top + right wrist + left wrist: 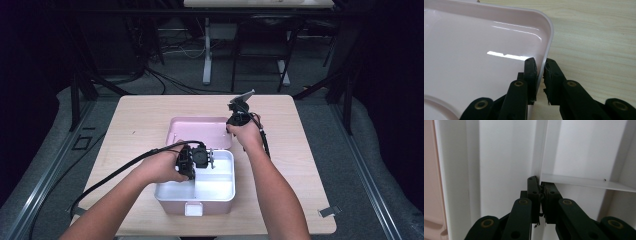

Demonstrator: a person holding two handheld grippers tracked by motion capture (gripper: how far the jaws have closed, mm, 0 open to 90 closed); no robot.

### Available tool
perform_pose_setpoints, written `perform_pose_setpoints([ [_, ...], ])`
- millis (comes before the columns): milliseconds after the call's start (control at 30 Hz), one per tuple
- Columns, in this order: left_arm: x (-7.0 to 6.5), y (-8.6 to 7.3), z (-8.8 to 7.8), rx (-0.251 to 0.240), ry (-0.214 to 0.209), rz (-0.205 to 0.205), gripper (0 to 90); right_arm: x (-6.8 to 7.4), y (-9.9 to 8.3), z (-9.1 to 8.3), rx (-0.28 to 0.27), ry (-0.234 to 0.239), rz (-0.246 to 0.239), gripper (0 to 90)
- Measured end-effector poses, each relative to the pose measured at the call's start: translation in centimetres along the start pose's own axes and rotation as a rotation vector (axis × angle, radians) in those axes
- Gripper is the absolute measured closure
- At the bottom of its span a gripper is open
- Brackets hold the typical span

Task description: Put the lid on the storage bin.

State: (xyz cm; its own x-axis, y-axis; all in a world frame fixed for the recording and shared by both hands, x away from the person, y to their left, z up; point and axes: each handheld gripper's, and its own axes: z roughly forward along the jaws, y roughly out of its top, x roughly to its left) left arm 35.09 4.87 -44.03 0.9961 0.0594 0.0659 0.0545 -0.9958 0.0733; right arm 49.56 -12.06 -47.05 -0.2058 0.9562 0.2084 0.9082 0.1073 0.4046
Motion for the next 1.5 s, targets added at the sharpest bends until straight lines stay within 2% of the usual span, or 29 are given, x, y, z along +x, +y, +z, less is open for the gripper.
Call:
perform_pose_setpoints([
  [200,0.0,0.0,0.0,0.002,0.001,-0.009,85.9,0.2,0.2,-0.2,-0.035,0.011,0.019,82.1],
  [367,0.0,0.0,0.0,-0.004,0.001,-0.015,85.9,0.5,0.1,-0.3,-0.043,-0.005,0.015,82.8],
  [1100,0.1,0.1,0.0,0.001,-0.004,-0.018,85.9,0.4,0.0,-1.5,-0.075,0.022,0.047,85.3],
  [1500,0.1,0.1,0.0,0.001,-0.005,-0.018,85.9,0.9,0.2,-3.0,-0.097,0.005,0.028,86.5],
])
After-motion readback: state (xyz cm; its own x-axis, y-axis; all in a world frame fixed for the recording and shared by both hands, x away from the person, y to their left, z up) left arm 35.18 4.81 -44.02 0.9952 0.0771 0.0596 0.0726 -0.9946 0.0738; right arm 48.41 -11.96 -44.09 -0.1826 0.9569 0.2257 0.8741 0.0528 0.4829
